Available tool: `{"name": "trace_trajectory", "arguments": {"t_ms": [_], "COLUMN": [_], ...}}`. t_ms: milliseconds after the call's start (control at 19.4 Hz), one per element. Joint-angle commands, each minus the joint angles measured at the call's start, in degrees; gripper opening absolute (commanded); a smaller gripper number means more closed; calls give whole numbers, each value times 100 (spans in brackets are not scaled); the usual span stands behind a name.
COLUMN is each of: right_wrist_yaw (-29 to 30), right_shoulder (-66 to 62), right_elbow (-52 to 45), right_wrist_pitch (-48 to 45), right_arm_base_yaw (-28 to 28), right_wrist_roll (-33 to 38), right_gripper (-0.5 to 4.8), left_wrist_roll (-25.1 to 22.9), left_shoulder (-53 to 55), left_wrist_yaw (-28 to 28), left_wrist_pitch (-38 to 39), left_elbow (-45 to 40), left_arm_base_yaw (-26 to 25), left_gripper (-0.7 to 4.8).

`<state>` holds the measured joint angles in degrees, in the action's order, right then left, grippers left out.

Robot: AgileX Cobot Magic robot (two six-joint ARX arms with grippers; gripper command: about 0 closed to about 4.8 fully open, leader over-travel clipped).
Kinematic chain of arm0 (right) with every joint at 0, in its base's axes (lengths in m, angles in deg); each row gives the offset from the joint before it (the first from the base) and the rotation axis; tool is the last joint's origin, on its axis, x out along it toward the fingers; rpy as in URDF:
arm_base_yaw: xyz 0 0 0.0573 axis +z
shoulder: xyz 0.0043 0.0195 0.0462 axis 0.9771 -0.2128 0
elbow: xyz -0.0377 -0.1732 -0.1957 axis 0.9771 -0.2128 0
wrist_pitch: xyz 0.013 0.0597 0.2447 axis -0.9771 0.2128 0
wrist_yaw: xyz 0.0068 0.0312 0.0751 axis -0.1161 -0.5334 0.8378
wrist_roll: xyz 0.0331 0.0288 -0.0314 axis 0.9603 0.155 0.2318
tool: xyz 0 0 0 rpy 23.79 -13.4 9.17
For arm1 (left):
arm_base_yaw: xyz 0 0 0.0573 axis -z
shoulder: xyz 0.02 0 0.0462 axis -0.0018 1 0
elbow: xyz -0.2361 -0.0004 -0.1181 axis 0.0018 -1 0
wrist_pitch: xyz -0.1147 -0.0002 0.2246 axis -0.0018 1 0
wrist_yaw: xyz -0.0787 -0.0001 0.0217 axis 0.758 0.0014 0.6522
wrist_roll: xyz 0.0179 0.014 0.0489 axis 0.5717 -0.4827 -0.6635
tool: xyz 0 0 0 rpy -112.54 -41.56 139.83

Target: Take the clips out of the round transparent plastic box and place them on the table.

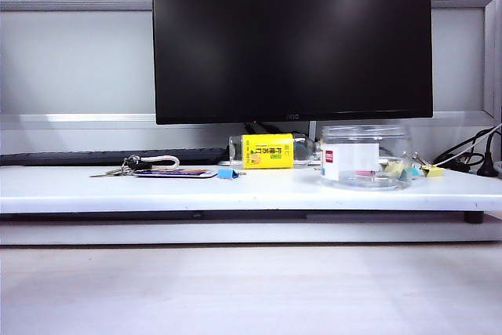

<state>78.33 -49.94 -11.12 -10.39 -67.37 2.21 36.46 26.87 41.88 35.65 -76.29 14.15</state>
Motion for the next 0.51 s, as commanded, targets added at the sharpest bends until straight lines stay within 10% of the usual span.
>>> {"name": "trace_trajectory", "arguments": {"t_ms": [51,514], "right_wrist_yaw": [341,321], "right_shoulder": [7,7], "right_elbow": [-17,-17], "right_wrist_pitch": [-55,-59], "right_arm_base_yaw": [2,0], "right_wrist_roll": [46,44], "right_gripper": [-1,-1], "left_wrist_roll": [35,37], "left_shoulder": [-2,-2], "left_wrist_yaw": [214,210], "left_wrist_pitch": [81,70], "left_elbow": [-15,-15], "left_arm_base_yaw": [0,0], "left_gripper": [-6,-6]}}
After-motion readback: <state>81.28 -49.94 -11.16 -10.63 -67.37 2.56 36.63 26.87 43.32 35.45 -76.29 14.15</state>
